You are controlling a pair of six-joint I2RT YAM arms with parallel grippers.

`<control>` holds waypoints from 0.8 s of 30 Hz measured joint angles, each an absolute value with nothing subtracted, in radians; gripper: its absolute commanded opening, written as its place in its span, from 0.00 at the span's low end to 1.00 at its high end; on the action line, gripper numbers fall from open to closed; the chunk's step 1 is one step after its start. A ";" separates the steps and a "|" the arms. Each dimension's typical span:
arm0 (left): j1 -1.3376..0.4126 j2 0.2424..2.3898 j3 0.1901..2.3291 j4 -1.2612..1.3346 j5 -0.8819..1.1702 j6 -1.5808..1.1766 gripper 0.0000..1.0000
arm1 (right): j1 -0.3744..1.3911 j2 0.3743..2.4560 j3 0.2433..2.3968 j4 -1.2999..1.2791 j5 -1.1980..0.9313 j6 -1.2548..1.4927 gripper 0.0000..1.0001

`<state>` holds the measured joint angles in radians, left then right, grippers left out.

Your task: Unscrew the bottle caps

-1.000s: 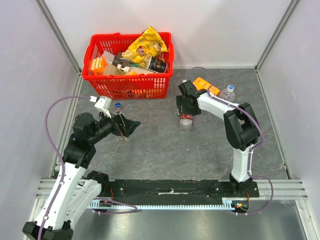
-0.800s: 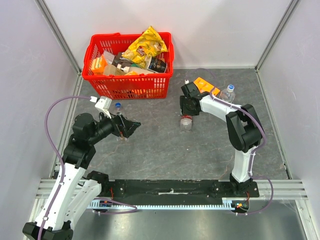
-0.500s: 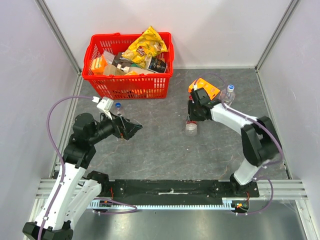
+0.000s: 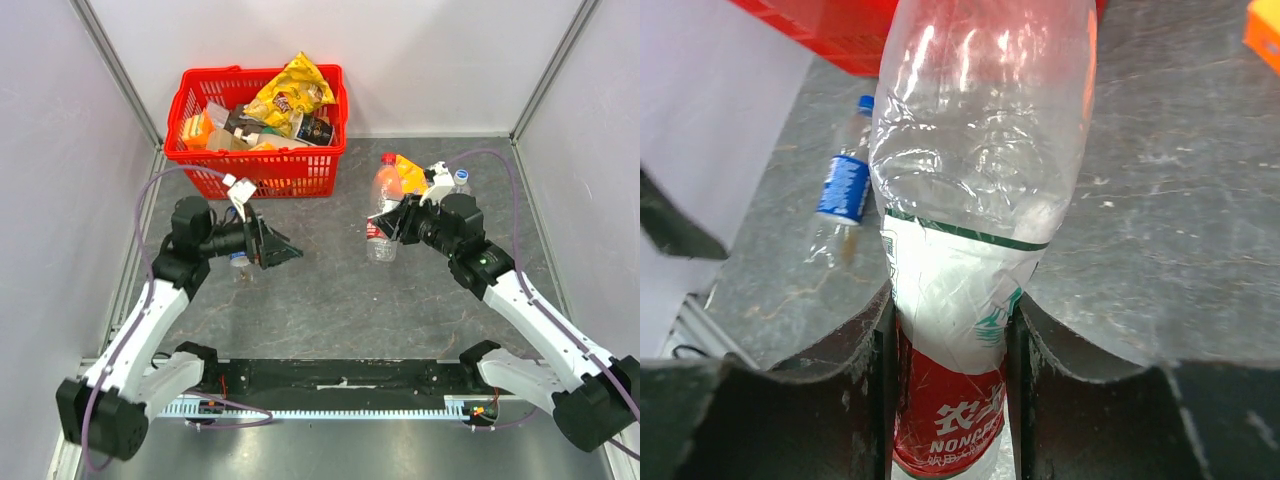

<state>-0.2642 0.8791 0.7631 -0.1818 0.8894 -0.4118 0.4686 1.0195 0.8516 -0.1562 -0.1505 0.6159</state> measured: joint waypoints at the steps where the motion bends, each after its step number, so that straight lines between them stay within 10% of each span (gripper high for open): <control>1: -0.264 0.930 0.778 -0.147 0.926 -0.429 1.00 | 0.469 1.011 0.831 -0.125 -0.171 0.630 0.35; 24: -0.375 1.311 1.127 -0.133 0.969 -0.367 0.98 | 0.472 1.232 0.825 0.476 -0.392 0.895 0.43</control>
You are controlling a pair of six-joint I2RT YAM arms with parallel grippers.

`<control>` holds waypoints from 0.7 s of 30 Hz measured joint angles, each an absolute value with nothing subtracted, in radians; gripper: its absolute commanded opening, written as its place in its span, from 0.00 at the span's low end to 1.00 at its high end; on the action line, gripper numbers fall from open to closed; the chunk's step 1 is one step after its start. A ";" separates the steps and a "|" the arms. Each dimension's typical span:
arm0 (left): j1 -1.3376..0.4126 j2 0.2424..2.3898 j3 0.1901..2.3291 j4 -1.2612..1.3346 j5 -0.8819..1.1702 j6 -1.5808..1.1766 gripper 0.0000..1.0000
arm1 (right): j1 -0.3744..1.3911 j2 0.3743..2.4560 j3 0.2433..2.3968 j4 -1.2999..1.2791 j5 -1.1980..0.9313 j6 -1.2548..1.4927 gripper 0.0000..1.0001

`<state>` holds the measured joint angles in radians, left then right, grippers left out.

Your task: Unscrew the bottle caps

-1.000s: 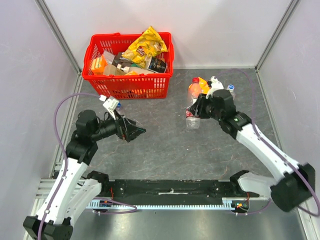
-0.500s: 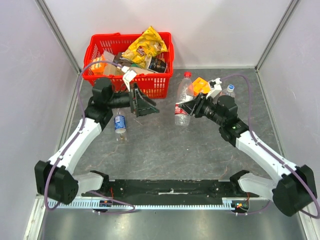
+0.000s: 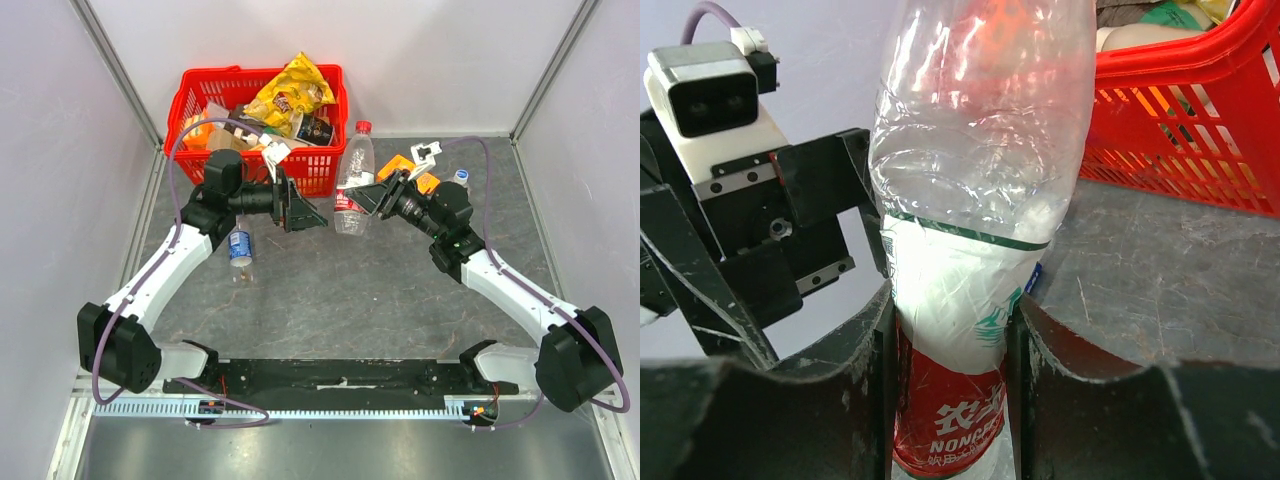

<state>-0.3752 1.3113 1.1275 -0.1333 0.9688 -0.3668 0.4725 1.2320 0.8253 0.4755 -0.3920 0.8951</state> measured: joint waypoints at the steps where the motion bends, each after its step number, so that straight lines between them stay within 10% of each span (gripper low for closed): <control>1: -0.376 1.311 1.127 -0.139 0.966 -0.358 0.98 | 0.474 1.232 0.825 0.481 -0.390 0.900 0.43; 21: -0.384 1.313 1.126 -0.183 0.946 -0.292 0.99 | 0.601 1.311 0.889 0.518 -0.332 0.921 0.43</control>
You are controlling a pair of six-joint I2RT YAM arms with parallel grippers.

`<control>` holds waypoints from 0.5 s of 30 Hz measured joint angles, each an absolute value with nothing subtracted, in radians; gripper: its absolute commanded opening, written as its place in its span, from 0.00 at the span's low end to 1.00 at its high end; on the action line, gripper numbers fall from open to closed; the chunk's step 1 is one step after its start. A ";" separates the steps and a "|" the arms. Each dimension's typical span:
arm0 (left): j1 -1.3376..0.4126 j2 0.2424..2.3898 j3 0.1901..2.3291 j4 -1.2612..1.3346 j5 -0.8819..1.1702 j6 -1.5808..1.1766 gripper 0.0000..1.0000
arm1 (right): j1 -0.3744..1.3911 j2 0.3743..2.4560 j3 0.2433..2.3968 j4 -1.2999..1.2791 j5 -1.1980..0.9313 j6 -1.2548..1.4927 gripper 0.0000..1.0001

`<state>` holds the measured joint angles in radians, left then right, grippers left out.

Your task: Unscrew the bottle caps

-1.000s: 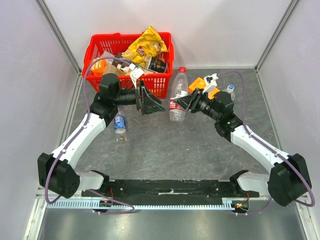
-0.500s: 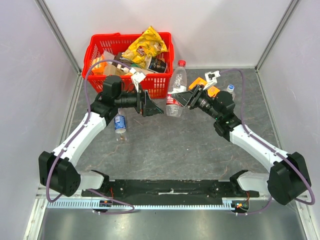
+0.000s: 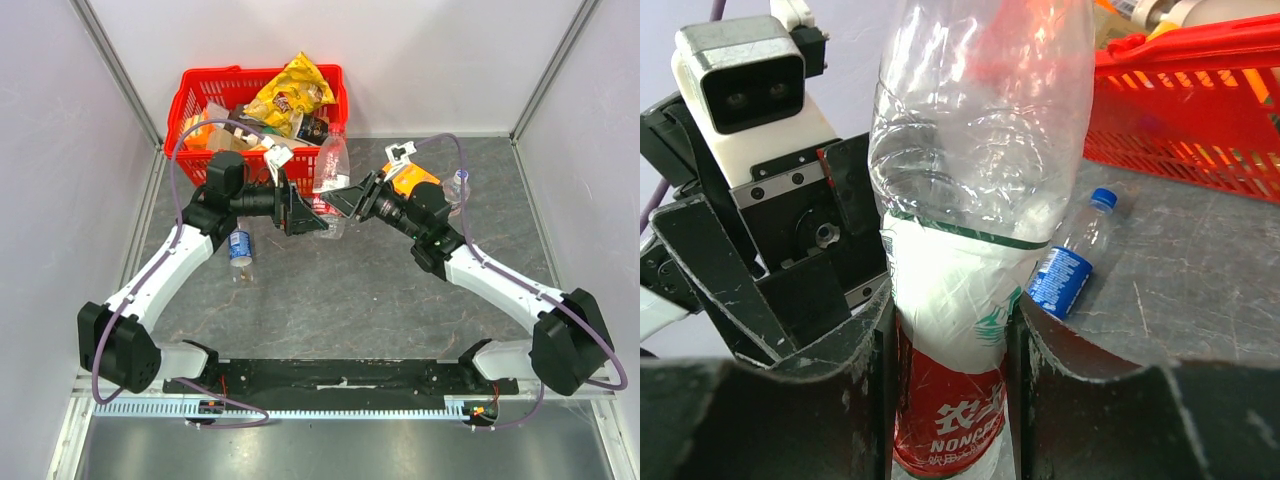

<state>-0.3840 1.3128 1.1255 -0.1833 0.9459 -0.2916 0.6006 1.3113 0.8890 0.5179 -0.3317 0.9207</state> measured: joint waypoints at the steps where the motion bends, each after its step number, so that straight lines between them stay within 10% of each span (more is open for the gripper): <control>1: -0.385 1.313 1.121 -0.168 0.954 -0.295 0.99 | 0.607 1.316 0.891 0.523 -0.332 0.921 0.43; 15: -0.394 1.304 0.987 0.187 1.110 -0.507 0.99 | 0.675 1.341 0.873 0.718 -0.313 0.961 0.43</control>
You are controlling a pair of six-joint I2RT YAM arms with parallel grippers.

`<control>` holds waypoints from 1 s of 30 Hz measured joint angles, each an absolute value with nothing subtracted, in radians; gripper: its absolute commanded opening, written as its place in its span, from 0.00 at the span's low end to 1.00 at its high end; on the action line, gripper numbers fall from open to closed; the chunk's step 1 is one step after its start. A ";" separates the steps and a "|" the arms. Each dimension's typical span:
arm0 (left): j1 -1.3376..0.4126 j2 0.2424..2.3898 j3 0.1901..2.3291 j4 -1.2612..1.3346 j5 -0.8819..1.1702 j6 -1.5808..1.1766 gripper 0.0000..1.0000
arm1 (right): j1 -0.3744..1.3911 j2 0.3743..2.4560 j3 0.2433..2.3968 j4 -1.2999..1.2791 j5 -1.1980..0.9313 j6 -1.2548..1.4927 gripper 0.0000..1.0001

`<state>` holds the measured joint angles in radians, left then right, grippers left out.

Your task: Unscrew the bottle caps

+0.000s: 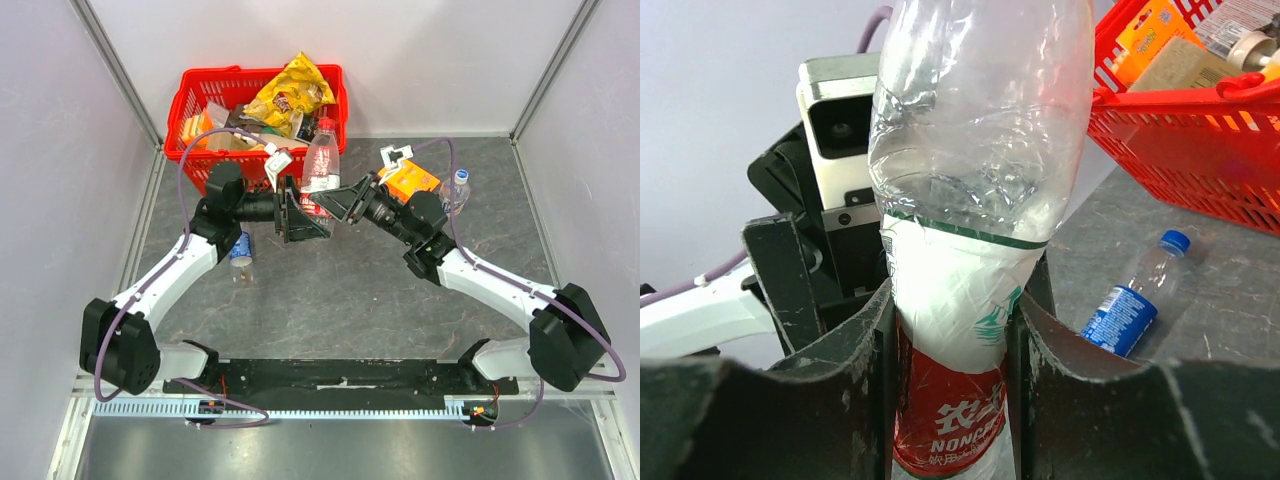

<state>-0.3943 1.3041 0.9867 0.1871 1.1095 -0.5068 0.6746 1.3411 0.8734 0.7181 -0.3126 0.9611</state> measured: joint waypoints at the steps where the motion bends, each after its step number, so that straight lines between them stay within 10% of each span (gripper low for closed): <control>1: -0.394 1.304 0.980 0.208 1.115 -0.523 0.99 | 0.680 1.341 0.873 0.724 -0.310 0.961 0.43; 9: -0.395 1.303 0.918 0.360 1.128 -0.627 0.82 | 0.709 1.341 0.853 0.754 -0.274 0.953 0.44; 16: -0.395 1.298 0.902 0.400 1.134 -0.656 0.39 | 0.713 1.340 0.837 0.756 -0.248 0.940 0.55; 30: -0.395 1.297 0.899 0.380 1.145 -0.651 0.36 | 0.718 1.292 0.828 0.700 -0.221 0.894 0.98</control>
